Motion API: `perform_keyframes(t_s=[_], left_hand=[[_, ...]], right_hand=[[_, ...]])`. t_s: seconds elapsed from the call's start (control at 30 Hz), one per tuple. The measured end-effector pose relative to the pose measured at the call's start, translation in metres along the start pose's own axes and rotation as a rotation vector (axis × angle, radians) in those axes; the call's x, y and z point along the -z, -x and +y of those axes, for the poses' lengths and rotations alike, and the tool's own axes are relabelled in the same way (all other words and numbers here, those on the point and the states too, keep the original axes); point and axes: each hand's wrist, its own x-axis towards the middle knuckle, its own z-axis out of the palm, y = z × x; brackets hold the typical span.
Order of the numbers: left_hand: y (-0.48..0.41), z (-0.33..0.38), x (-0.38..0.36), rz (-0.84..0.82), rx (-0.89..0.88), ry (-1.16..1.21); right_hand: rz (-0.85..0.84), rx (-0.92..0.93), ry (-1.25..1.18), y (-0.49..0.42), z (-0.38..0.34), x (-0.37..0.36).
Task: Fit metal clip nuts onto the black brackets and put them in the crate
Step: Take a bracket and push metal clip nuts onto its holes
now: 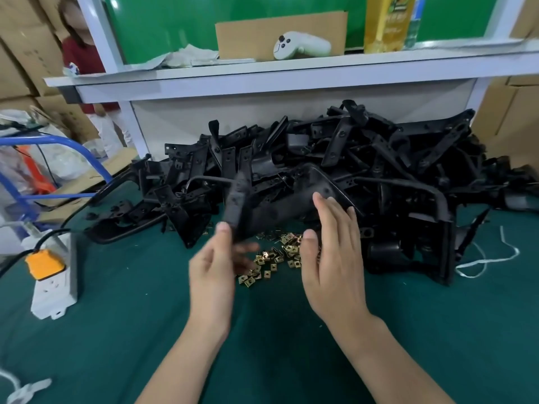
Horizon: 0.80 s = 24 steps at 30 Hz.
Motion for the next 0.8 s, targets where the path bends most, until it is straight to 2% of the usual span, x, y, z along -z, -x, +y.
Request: perform_keyframes(t_s=[0.1,0.2,0.23,0.3,0.4,0.43,0.5,0.57,0.67,0.8], left_hand=[[0.013,-0.007,-0.013,-0.279,0.011,-0.058],[0.025,-0.013,-0.016,-0.584,-0.019,-0.13],[0.027,-0.015,-0.015,-0.637,-0.018,-0.172],[0.025,-0.022,-0.01,-0.571,-0.094,-0.367],[0.004,-0.034,0.002,-0.28,-0.377,-0.904],[-0.003,-0.037,0.004,-0.244,-0.42,-1.069],[-0.018,-0.046,0.004,-0.303,-0.34,-1.263],[-0.028,-0.054,0.001,-0.391,-0.258,-1.357],[-0.037,-0.055,-0.005,-0.389,-0.347,-1.412],[-0.035,-0.055,-0.006,-0.399,-0.424,-1.319]], right_hand=[[-0.006,0.015,0.05,-0.005,-0.003,0.006],[-0.046,-0.053,0.094,-0.01,0.0,0.014],[-0.08,-0.086,0.132,-0.011,0.003,0.016],[-0.179,-0.144,0.213,-0.01,0.01,0.02],[-0.234,-0.167,0.257,-0.007,0.019,0.023],[-0.235,-0.176,0.258,-0.006,0.02,0.023],[-0.254,-0.186,0.268,-0.006,0.019,0.02],[-0.292,-0.192,0.283,-0.005,0.019,0.015],[-0.34,-0.228,0.308,-0.002,0.021,0.012],[-0.37,-0.287,0.331,-0.001,0.024,0.011]])
